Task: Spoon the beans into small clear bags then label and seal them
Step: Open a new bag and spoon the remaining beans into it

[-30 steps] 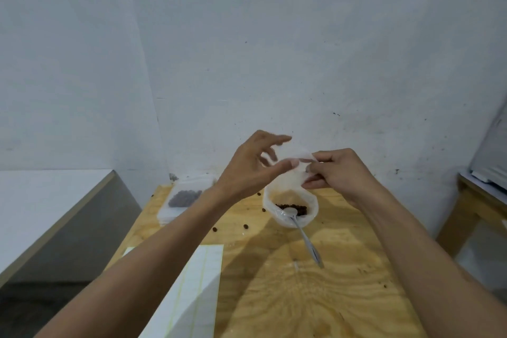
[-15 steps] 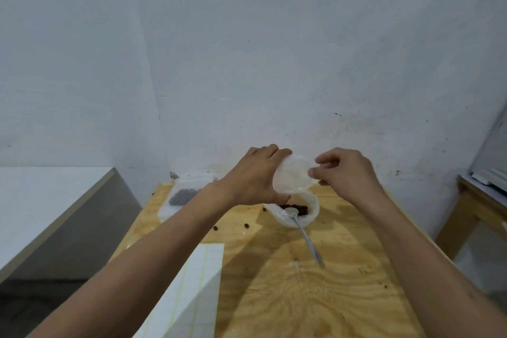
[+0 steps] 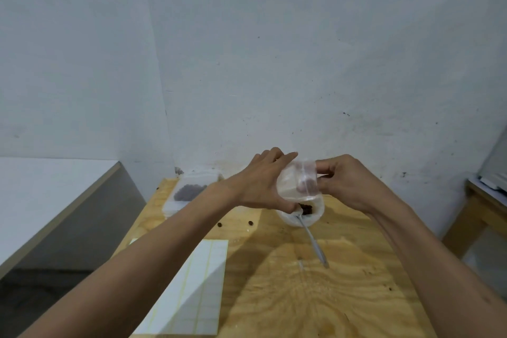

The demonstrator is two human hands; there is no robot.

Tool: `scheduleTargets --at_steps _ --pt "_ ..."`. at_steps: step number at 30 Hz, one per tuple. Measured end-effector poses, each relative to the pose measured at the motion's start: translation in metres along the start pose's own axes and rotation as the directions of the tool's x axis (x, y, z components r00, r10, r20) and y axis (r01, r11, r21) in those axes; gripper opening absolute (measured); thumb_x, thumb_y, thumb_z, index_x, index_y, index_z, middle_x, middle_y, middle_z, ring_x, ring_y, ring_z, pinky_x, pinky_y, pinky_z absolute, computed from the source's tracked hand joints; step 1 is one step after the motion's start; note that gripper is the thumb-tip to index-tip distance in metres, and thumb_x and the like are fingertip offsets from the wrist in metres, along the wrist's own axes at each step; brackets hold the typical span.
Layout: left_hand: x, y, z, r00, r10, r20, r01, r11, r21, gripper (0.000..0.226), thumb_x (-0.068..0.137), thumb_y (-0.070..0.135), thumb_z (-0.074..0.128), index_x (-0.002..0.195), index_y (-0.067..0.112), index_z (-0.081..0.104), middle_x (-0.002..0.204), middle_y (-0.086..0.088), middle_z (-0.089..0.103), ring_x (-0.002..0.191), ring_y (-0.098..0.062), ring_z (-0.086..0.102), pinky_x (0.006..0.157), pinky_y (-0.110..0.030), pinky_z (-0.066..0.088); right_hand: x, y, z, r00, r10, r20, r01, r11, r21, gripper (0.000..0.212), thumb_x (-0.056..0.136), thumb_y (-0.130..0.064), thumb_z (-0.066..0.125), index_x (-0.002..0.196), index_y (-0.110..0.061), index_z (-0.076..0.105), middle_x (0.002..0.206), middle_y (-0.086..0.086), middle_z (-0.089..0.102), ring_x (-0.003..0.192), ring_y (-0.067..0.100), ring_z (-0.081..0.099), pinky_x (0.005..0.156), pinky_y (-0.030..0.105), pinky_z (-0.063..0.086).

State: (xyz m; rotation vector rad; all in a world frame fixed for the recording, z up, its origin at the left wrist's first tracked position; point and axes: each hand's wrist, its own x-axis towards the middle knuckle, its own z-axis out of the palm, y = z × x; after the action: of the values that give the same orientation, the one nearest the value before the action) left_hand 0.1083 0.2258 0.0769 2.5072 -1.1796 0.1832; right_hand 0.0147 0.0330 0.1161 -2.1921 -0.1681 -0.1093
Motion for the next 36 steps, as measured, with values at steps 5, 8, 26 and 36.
scheduleTargets --at_steps 5,8,26,36 --pt "-0.002 -0.007 -0.012 0.988 0.014 0.153 -0.017 1.000 0.017 0.111 0.078 0.052 0.081 0.162 0.022 0.016 0.121 0.009 0.042 0.107 -0.013 0.035 0.099 -0.028 0.033 0.001 0.000 -0.002 1.000 -0.015 0.020 0.017 0.996 -0.093 0.021 0.082 -0.025 0.084 0.097 -0.040 0.081 0.092 -0.006 0.080 0.093 0.010 0.074 0.092 0.036 0.056" --pt "-0.003 -0.013 -0.019 0.966 0.015 0.257 -0.021 1.000 0.019 0.115 0.074 0.039 0.080 0.163 0.026 0.008 0.128 0.003 0.050 0.113 -0.019 0.044 0.102 -0.038 0.043 0.002 0.004 -0.005 0.999 -0.028 0.036 0.035 0.982 -0.185 0.025 0.082 -0.010 0.081 0.097 -0.030 0.082 0.087 -0.007 0.080 0.087 0.007 0.074 0.089 0.035 0.056" --pt "-0.005 0.007 -0.001 0.996 -0.070 -0.049 0.064 0.991 -0.120 0.065 0.077 0.061 0.079 0.122 0.021 0.055 0.100 0.013 0.057 0.089 -0.012 0.055 0.074 -0.032 0.045 0.009 0.014 0.009 0.966 -0.158 -0.202 0.152 0.987 -0.045 0.023 0.092 -0.009 0.072 0.094 -0.030 0.083 0.087 -0.015 0.079 0.083 0.001 0.074 0.077 0.021 0.058" --pt "-0.013 -0.004 0.000 0.952 -0.306 0.033 0.302 0.912 -0.277 0.076 0.079 0.061 0.078 0.134 0.015 0.056 0.126 0.001 0.060 0.120 -0.021 0.056 0.081 -0.025 0.040 -0.014 0.097 0.014 0.990 0.001 0.138 0.080 0.812 -0.579 0.062 0.085 -0.019 0.080 0.127 -0.059 0.059 0.106 -0.026 0.050 0.096 -0.001 0.056 0.082 0.028 0.053"
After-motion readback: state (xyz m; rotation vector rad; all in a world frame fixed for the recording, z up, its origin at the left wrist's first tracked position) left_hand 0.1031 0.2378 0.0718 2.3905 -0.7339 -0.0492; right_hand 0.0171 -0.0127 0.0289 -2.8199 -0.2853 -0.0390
